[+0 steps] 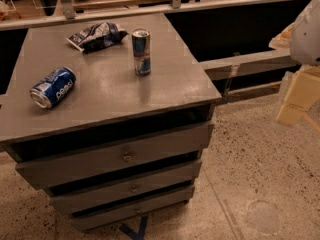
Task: Pick redbull can
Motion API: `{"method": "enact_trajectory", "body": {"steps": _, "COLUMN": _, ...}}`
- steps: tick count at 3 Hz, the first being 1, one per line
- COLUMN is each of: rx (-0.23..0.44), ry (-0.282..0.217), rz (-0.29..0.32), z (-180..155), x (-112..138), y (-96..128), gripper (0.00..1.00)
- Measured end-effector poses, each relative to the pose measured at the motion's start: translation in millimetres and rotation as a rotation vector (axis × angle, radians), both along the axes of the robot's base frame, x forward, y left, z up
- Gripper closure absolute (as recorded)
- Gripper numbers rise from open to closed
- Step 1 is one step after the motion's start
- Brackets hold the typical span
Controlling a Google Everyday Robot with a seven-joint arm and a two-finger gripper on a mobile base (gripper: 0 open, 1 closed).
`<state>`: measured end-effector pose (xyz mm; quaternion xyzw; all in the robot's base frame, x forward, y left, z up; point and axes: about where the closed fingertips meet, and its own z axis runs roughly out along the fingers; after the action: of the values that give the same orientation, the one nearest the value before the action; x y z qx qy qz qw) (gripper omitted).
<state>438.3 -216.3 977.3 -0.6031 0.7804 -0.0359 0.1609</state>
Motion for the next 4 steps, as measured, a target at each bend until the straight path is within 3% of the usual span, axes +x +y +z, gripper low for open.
{"method": "enact_trajectory", "body": {"steps": 2, "rx": 0.035, "ry": -0.01, "rz": 0.004, "z": 1, "x": 2, "y": 3, "gripper": 0.0}}
{"method": "enact_trajectory", "body": {"steps": 3, "rx": 0.164, "ry": -0.022, "rz": 0.027, "z": 1, "x": 17, "y": 13, "gripper": 0.0}}
{"method": "enact_trajectory", "body": {"steps": 4, "rx": 0.379, "ry": -0.094, "rz": 0.11, "z": 8, "x": 62, "y": 41, "gripper": 0.0}}
